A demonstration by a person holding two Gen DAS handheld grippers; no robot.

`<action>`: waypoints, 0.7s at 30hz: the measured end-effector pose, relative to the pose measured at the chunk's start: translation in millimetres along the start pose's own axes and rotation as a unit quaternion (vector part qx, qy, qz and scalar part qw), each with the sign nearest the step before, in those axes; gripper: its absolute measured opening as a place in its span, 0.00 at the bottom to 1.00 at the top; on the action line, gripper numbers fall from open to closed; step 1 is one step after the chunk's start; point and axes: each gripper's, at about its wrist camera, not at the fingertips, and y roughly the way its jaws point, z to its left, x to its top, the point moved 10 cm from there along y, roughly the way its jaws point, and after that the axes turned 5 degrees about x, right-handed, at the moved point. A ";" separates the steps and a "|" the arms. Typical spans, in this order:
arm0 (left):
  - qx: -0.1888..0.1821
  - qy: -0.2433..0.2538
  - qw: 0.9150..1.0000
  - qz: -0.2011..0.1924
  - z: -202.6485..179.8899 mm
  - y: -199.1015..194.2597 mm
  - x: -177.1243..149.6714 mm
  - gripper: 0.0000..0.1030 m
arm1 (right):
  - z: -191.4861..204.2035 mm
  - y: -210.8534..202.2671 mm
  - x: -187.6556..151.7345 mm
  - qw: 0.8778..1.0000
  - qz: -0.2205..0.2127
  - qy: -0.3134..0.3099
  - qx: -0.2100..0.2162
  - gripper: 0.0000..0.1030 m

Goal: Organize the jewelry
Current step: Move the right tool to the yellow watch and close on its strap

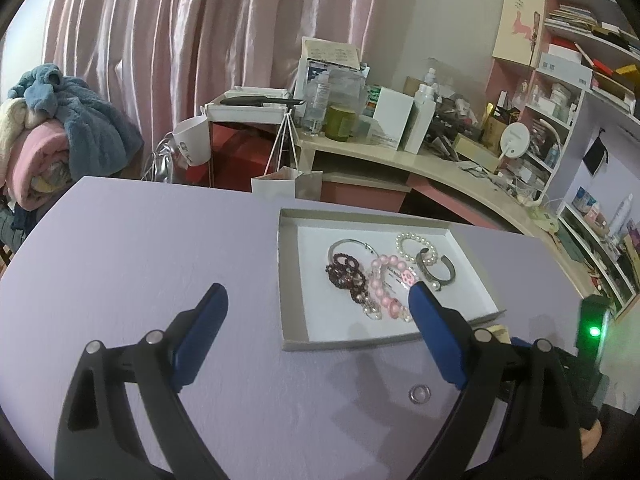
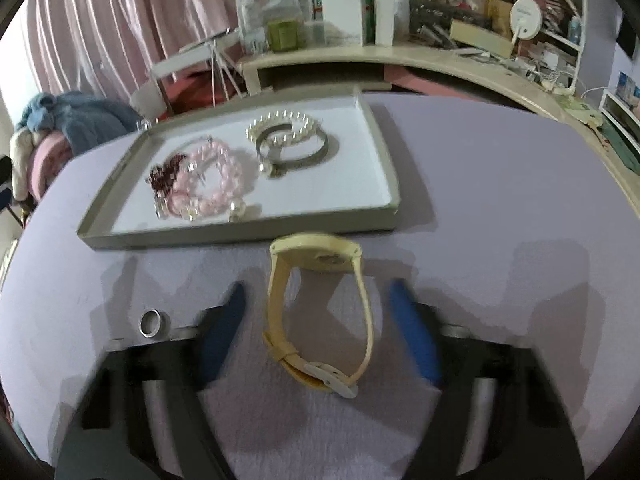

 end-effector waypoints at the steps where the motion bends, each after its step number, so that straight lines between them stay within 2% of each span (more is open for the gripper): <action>1: -0.001 0.002 1.000 0.002 -1.3 -1.4 -2.4 0.89 | 1.3 0.2 -1.0 1.000 -0.002 0.001 0.003 0.41; 4: -0.002 0.008 1.000 0.009 -5.3 -3.2 -9.6 0.89 | -0.3 -10.6 -5.8 1.000 -0.005 0.011 0.009 0.38; 10: -0.004 0.041 0.998 0.044 -31.9 2.5 -31.7 0.89 | -15.0 -77.7 -9.6 0.995 -0.081 0.064 0.017 0.37; 16: -0.015 0.066 0.996 0.050 -67.9 2.5 -42.7 0.89 | -49.5 -121.1 -33.8 0.988 -0.101 0.112 -0.025 0.37; 21: -0.026 0.080 0.996 0.040 -87.0 -1.7 -41.7 0.89 | -70.2 -147.4 -52.8 0.984 -0.107 0.135 -0.055 0.37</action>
